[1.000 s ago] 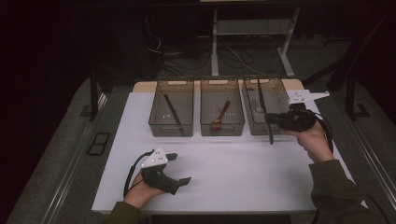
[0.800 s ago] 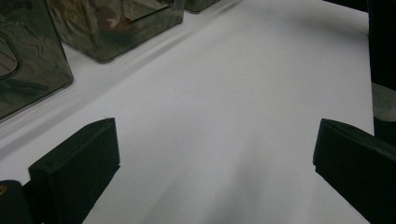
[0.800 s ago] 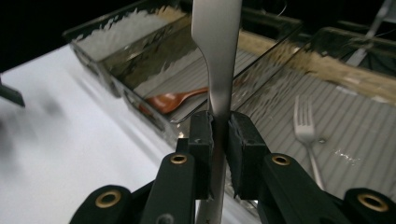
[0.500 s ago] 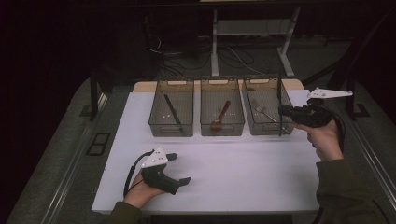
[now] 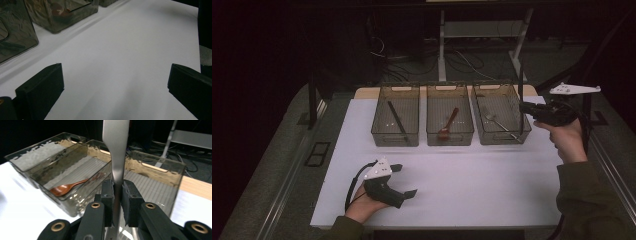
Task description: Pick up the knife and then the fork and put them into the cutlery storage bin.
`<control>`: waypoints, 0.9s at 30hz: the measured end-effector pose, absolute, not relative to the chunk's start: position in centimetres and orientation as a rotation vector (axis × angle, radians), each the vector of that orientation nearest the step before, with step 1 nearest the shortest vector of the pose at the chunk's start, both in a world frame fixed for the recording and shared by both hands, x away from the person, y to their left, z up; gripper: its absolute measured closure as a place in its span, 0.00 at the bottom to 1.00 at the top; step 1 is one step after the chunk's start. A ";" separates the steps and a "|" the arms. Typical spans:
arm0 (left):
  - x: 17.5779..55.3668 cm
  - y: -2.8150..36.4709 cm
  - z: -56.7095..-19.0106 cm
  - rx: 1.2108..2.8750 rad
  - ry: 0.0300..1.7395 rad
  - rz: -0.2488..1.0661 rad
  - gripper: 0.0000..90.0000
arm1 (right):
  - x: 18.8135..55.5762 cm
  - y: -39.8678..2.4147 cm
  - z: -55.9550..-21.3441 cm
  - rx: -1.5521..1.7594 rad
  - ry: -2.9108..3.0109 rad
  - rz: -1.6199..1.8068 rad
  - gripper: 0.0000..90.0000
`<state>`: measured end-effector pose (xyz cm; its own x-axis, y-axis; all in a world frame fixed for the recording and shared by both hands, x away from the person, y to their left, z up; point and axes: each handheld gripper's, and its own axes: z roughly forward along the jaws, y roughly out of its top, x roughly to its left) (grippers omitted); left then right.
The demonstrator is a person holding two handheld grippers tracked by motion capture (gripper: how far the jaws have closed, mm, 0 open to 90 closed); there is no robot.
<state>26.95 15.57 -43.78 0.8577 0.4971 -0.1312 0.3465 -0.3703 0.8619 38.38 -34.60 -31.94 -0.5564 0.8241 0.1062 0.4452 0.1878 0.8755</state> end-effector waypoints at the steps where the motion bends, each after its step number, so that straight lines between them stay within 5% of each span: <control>1: 26.9 15.6 -43.8 1.994 0.619 0.183 0.00 | 38.6 -34.7 -31.7 1.186 2.082 1.315 0.88; 27: 26.9 15.5 -43.8 1.993 0.622 0.177 0.00 | 44.7 -34.1 -34.9 1.261 2.181 1.029 0.88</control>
<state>26.88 15.52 -43.81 0.8570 0.4971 -0.1362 0.3506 -0.3685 0.8610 44.66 -34.13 -34.92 -0.5020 0.8649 0.0080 0.5560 0.3156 0.7689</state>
